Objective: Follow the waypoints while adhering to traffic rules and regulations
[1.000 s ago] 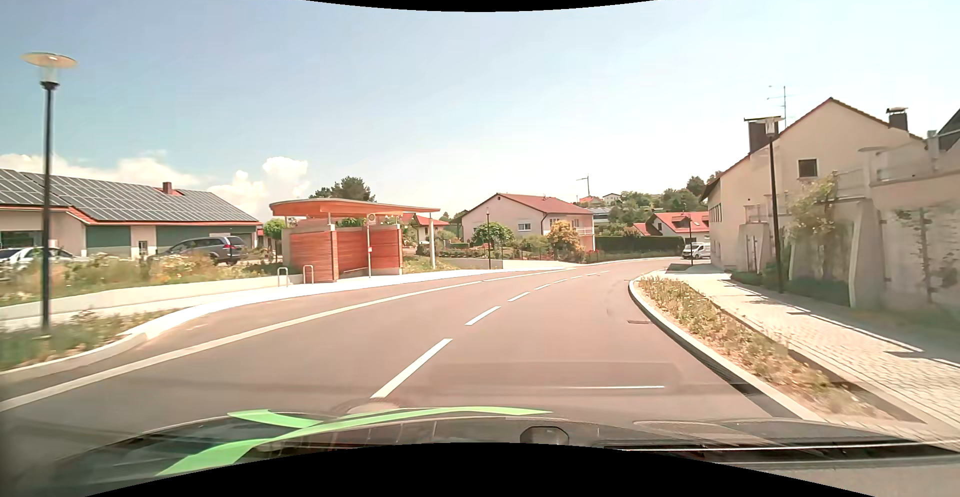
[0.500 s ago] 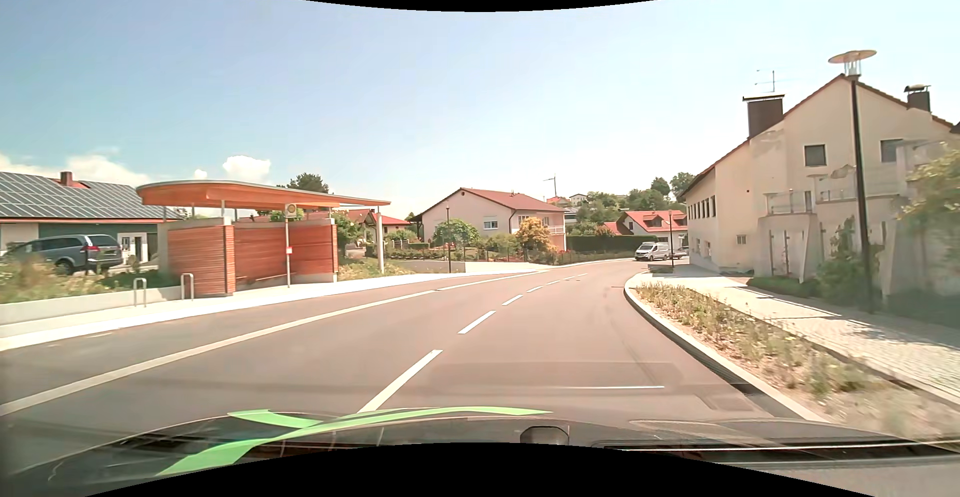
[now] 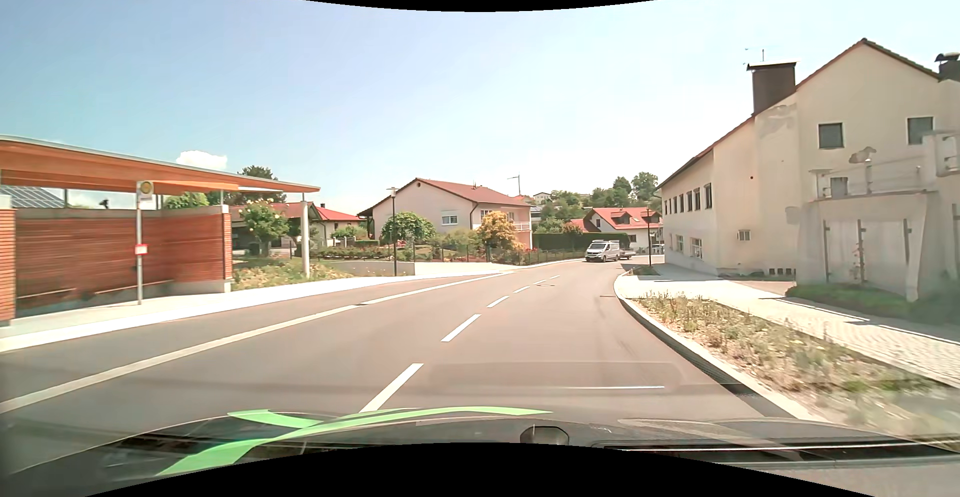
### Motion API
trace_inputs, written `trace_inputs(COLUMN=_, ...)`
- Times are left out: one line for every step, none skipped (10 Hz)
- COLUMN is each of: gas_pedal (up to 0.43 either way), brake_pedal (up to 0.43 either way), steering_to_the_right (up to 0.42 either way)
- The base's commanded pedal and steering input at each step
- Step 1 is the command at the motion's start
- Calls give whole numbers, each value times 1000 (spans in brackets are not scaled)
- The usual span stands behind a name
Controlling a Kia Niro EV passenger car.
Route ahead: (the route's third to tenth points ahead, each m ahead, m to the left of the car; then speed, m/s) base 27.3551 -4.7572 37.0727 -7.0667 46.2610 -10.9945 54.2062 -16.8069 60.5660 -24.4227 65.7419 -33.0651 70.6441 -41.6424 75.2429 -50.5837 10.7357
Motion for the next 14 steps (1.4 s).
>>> trace_inputs(gas_pedal=118, brake_pedal=0, steering_to_the_right=71)
trace_inputs(gas_pedal=118, brake_pedal=0, steering_to_the_right=69)
trace_inputs(gas_pedal=118, brake_pedal=0, steering_to_the_right=66)
trace_inputs(gas_pedal=130, brake_pedal=0, steering_to_the_right=66)
trace_inputs(gas_pedal=130, brake_pedal=0, steering_to_the_right=66)
trace_inputs(gas_pedal=130, brake_pedal=0, steering_to_the_right=64)
trace_inputs(gas_pedal=110, brake_pedal=0, steering_to_the_right=59)
trace_inputs(gas_pedal=79, brake_pedal=0, steering_to_the_right=53)
trace_inputs(gas_pedal=67, brake_pedal=0, steering_to_the_right=46)
trace_inputs(gas_pedal=67, brake_pedal=0, steering_to_the_right=40)
trace_inputs(gas_pedal=67, brake_pedal=0, steering_to_the_right=37)
trace_inputs(gas_pedal=79, brake_pedal=0, steering_to_the_right=36)
trace_inputs(gas_pedal=79, brake_pedal=0, steering_to_the_right=36)
trace_inputs(gas_pedal=79, brake_pedal=0, steering_to_the_right=35)
